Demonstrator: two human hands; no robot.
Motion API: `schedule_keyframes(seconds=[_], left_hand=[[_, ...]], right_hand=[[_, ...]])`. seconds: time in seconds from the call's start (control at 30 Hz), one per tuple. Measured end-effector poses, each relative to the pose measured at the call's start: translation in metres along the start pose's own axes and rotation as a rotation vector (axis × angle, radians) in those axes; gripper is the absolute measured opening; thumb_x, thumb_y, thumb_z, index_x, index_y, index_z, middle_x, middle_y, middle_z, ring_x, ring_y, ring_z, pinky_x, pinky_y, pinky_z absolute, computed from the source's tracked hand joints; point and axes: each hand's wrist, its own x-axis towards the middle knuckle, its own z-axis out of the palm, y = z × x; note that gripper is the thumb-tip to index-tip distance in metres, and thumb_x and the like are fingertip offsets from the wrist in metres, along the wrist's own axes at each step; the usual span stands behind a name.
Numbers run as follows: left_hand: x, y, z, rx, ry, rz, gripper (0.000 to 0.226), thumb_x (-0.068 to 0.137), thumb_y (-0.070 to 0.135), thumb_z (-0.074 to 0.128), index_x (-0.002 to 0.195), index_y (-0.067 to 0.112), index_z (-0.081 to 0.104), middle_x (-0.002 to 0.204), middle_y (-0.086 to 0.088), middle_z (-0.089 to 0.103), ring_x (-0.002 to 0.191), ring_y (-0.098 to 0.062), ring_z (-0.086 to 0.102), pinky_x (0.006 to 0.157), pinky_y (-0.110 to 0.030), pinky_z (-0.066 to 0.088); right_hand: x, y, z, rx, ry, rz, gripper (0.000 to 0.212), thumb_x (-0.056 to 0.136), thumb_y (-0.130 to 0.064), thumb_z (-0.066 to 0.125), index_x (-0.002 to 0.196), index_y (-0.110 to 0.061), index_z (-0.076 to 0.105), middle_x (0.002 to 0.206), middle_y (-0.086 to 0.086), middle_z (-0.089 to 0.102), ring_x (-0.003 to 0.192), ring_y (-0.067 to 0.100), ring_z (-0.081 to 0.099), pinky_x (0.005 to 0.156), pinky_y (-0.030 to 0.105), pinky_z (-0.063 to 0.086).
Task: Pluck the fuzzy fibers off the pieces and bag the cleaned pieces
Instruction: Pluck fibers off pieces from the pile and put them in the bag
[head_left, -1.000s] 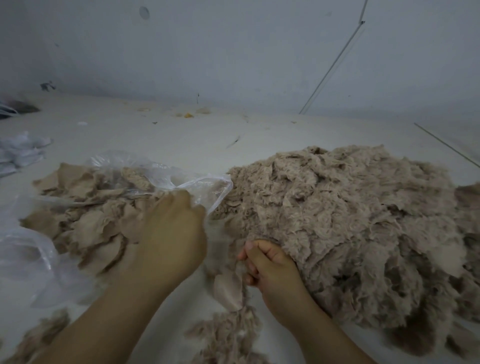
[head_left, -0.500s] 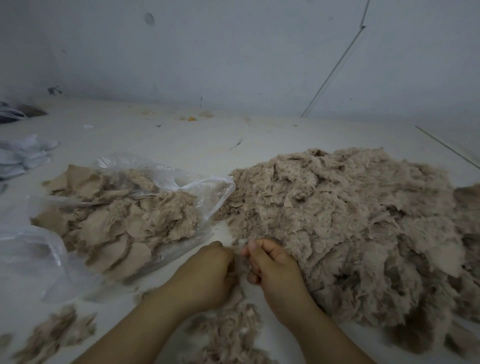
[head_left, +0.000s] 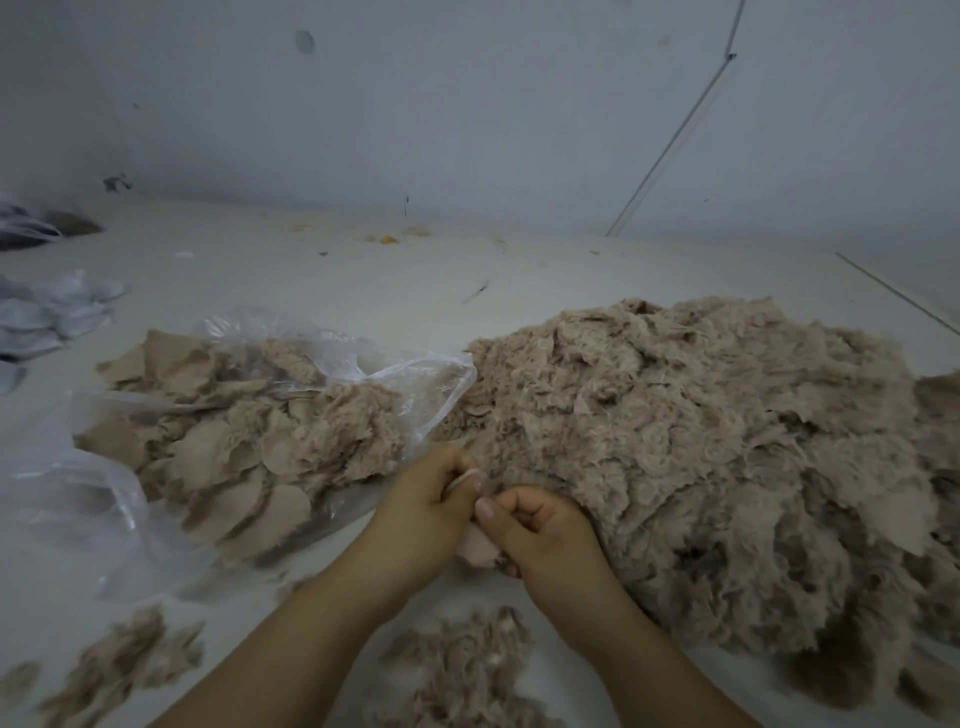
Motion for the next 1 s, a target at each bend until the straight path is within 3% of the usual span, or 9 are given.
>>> schedule_keyframes(seconds=[0.17, 0.3, 0.33, 0.47, 0.6, 0.7, 0.83, 0.9, 1.0], left_hand=[[0.005, -0.005, -0.013, -0.255, 0.118, -0.128, 0.027, 0.093, 0.008, 0.063, 0.072, -0.008, 0.058, 0.055, -0.015, 0.056, 0.046, -0.021, 0.049, 0.047, -0.029, 0.043], [0.007, -0.009, -0.033, 0.061, 0.275, -0.094, 0.032, 0.090, 0.010, 0.068, 0.064, -0.002, 0.053, 0.042, -0.004, 0.041, 0.032, -0.020, 0.044, 0.036, -0.021, 0.033], [0.005, -0.008, -0.041, 0.136, 0.191, -0.105, 0.032, 0.090, 0.010, 0.068, 0.062, 0.003, 0.056, 0.044, -0.007, 0.044, 0.032, -0.022, 0.048, 0.036, -0.021, 0.035], [-0.008, 0.011, -0.051, 0.354, -0.490, -0.250, 0.025, 0.089, 0.029, 0.071, 0.076, 0.008, 0.074, 0.058, -0.017, 0.064, 0.047, -0.023, 0.061, 0.051, -0.029, 0.053], [-0.010, 0.019, -0.028, 0.250, -0.257, -0.152, 0.037, 0.087, 0.046, 0.068, 0.085, 0.010, 0.072, 0.066, -0.015, 0.066, 0.044, -0.023, 0.055, 0.040, -0.027, 0.045], [-0.012, 0.015, -0.008, -0.042, -0.221, -0.127, 0.023, 0.091, 0.029, 0.068, 0.076, 0.012, 0.067, 0.068, -0.017, 0.069, 0.041, -0.023, 0.054, 0.038, -0.025, 0.040], [-0.005, 0.007, -0.012, -0.257, 0.020, -0.136, 0.027, 0.087, 0.011, 0.071, 0.061, 0.013, 0.062, 0.053, -0.013, 0.054, 0.035, -0.019, 0.042, 0.039, -0.021, 0.032], [-0.004, 0.007, -0.017, -0.261, 0.052, -0.117, 0.029, 0.091, 0.019, 0.067, 0.064, 0.012, 0.064, 0.057, -0.014, 0.055, 0.038, -0.021, 0.044, 0.039, -0.022, 0.032], [-0.010, 0.009, -0.016, -0.301, -0.105, -0.177, 0.049, 0.088, 0.054, 0.063, 0.085, 0.005, 0.065, 0.071, -0.019, 0.066, 0.046, -0.027, 0.052, 0.038, -0.023, 0.036]], right_hand=[[0.001, 0.004, -0.002, 0.025, 0.035, 0.057, 0.032, 0.082, -0.036, 0.075, 0.058, -0.023, 0.058, 0.057, -0.001, 0.048, 0.051, 0.008, 0.038, 0.048, 0.022, 0.035], [0.003, 0.009, -0.004, 0.089, 0.117, 0.102, 0.018, 0.067, -0.034, 0.067, 0.057, -0.023, 0.056, 0.057, 0.001, 0.045, 0.053, 0.013, 0.036, 0.049, 0.025, 0.033], [0.003, 0.010, -0.006, 0.122, 0.118, 0.111, 0.019, 0.065, -0.037, 0.068, 0.058, -0.023, 0.059, 0.057, 0.002, 0.047, 0.053, 0.013, 0.039, 0.051, 0.027, 0.036], [0.005, 0.010, -0.005, 0.127, 0.065, 0.095, 0.029, 0.066, -0.048, 0.070, 0.061, -0.020, 0.062, 0.061, 0.003, 0.049, 0.058, 0.014, 0.043, 0.057, 0.029, 0.038], [0.002, 0.008, -0.005, 0.132, -0.014, 0.050, 0.031, 0.080, -0.045, 0.066, 0.062, -0.020, 0.062, 0.059, 0.000, 0.051, 0.059, 0.013, 0.045, 0.061, 0.027, 0.043], [0.000, 0.006, -0.003, 0.091, -0.052, -0.013, 0.028, 0.088, -0.030, 0.058, 0.062, -0.022, 0.062, 0.063, 0.005, 0.058, 0.063, 0.023, 0.052, 0.065, 0.034, 0.046], [0.000, 0.003, -0.001, 0.071, -0.011, 0.022, 0.027, 0.100, -0.026, 0.056, 0.084, -0.017, 0.077, 0.069, -0.002, 0.068, 0.061, 0.009, 0.058, 0.055, 0.022, 0.047], [0.000, 0.002, -0.002, 0.039, 0.024, 0.046, 0.028, 0.102, -0.022, 0.055, 0.086, -0.023, 0.078, 0.067, -0.008, 0.066, 0.058, 0.005, 0.054, 0.056, 0.021, 0.047], [-0.002, -0.001, 0.001, -0.004, 0.028, 0.001, 0.032, 0.099, -0.024, 0.058, 0.070, -0.023, 0.072, 0.064, -0.003, 0.065, 0.055, 0.007, 0.056, 0.055, 0.023, 0.047]])
